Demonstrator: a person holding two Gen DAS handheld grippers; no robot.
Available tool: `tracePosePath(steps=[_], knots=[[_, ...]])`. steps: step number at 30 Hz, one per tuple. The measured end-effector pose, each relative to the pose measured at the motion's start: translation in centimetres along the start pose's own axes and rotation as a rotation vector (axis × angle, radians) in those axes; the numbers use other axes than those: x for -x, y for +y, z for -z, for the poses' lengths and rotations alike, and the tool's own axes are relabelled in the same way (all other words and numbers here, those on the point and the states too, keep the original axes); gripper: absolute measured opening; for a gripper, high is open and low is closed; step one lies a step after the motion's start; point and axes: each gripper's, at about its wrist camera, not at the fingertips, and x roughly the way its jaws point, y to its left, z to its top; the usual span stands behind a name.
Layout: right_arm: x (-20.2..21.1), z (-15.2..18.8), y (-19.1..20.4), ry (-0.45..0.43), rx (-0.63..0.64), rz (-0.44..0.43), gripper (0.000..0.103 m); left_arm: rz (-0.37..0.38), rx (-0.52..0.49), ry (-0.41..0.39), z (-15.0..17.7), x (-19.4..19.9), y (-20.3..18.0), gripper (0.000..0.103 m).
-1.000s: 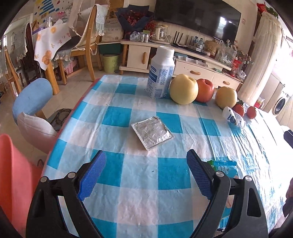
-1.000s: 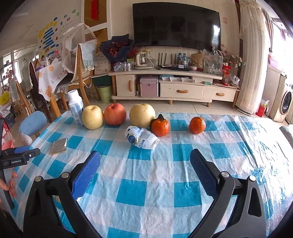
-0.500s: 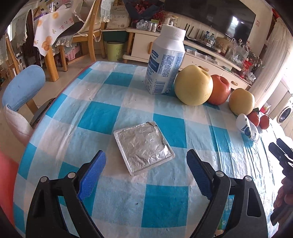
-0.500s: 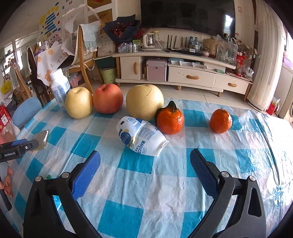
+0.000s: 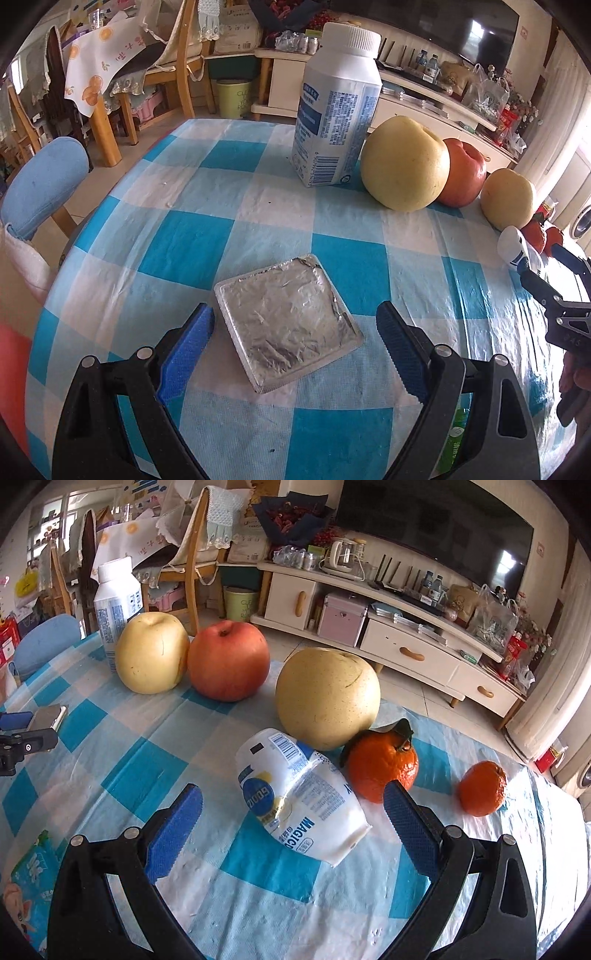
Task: Collect trash
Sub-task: 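Grasp the foil tray with the left tool while the right tool grasps the MAGICDAY pouch, then carry the foil tray and MAGICDAY pouch over the pink bucket and open both tools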
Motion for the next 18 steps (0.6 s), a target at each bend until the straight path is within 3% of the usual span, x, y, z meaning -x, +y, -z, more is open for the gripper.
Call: tracePosePath(steps=[7, 8, 9, 10, 16, 18], knots=[[-1.9, -0.3, 0.5, 0.052, 0.041, -0.011, 0.096, -0.048, -0.043, -0.024, -0.1, -0.2, -0.7, 0.073], [-2.0, -0.2, 0.5, 0.056, 0.039, -0.020, 0.091, -0.046, -0.046, -0.026, 0.0, -0.1, -0.8, 0.072], [-2.2, -0.2, 0.5, 0.065, 0.035, -0.030, 0.074, -0.044, -0.046, -0.029, 0.0, -0.1, -0.8, 0.072], [-2.3, -0.3, 0.5, 0.070, 0.024, -0.058, 0.064, -0.040, -0.047, -0.030, 0.0, 0.0, -0.8, 0.071], [-2.2, -0.3, 1.1, 0.076, 0.001, -0.124, 0.037, -0.020, -0.069, -0.026, 0.5, 0.3, -1.1, 0.067], [-1.8, -0.1, 1.6, 0.075, 0.005, -0.128, 0.033, -0.010, -0.075, -0.023, 0.7, 0.5, -1.1, 0.066]])
